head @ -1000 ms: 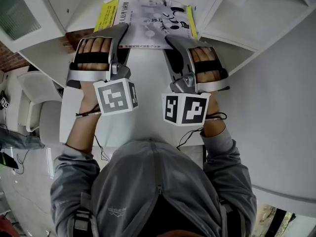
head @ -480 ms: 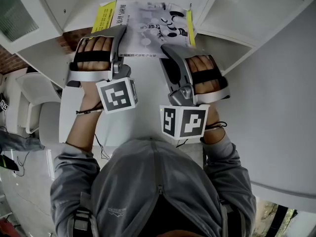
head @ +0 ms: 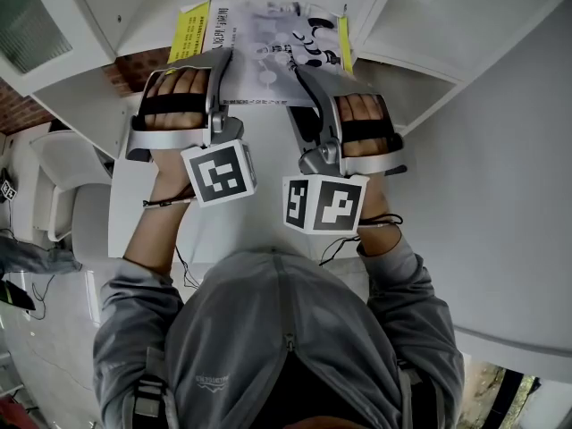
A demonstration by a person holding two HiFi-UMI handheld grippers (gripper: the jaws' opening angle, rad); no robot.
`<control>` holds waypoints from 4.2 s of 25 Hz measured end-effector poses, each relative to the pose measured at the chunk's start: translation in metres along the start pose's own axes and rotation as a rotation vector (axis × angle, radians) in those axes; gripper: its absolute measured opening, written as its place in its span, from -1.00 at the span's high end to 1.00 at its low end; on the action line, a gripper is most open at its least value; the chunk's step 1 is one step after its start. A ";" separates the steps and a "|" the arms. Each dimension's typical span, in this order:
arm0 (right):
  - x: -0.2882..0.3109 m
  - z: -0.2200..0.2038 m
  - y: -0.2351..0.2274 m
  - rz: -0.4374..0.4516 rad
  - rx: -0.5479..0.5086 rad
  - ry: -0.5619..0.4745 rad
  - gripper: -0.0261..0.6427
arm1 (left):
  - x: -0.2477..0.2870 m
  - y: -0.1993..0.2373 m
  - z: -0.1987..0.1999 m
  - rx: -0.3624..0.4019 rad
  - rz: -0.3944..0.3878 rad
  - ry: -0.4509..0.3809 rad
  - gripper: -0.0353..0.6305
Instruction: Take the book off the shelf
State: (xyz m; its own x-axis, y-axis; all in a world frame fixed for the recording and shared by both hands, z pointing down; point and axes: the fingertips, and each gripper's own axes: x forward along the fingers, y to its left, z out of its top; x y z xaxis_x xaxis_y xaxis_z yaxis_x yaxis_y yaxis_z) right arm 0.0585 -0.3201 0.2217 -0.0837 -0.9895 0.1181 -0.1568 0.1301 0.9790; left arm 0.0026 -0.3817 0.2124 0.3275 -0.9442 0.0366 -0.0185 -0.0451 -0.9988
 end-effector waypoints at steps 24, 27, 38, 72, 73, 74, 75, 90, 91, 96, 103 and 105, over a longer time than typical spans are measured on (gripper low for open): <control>0.035 -0.014 -0.008 0.011 -0.046 0.086 0.22 | -0.009 0.003 0.002 -0.020 -0.066 0.032 0.64; 0.034 -0.014 -0.009 0.002 -0.068 0.088 0.30 | -0.009 0.003 0.002 -0.022 -0.065 0.028 0.64; 0.017 -0.011 0.000 0.028 -0.096 0.086 0.45 | -0.026 -0.002 0.006 -0.024 -0.089 0.021 0.63; -0.011 -0.055 0.202 0.371 -0.002 0.156 0.51 | -0.057 -0.210 0.033 -0.106 -0.467 -0.042 0.64; -0.010 -0.056 0.206 0.378 -0.002 0.157 0.51 | -0.056 -0.215 0.033 -0.107 -0.476 -0.041 0.64; -0.008 -0.058 0.210 0.385 -0.003 0.158 0.51 | -0.055 -0.220 0.033 -0.108 -0.484 -0.039 0.64; -0.006 -0.059 0.214 0.391 -0.006 0.158 0.51 | -0.053 -0.226 0.032 -0.108 -0.492 -0.037 0.64; 0.028 -0.069 0.283 0.484 0.010 0.124 0.51 | -0.031 -0.298 0.015 -0.080 -0.573 0.001 0.64; 0.031 -0.069 0.287 0.487 0.008 0.120 0.51 | -0.030 -0.302 0.014 -0.082 -0.574 0.004 0.64; 0.055 -0.066 0.324 0.516 0.005 0.102 0.51 | -0.016 -0.340 -0.004 -0.090 -0.596 0.016 0.64; 0.072 -0.071 0.364 0.537 0.014 0.101 0.51 | -0.005 -0.380 -0.013 -0.084 -0.616 0.013 0.64; 0.076 -0.069 0.374 0.548 0.013 0.100 0.51 | -0.005 -0.391 -0.017 -0.091 -0.627 0.015 0.64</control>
State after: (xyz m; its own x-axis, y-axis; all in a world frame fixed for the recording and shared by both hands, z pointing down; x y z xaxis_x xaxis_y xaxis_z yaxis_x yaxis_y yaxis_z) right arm 0.0618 -0.3509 0.6086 -0.0627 -0.7776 0.6256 -0.1284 0.6279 0.7677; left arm -0.0074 -0.3653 0.6031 0.2892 -0.7337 0.6148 0.0921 -0.6180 -0.7808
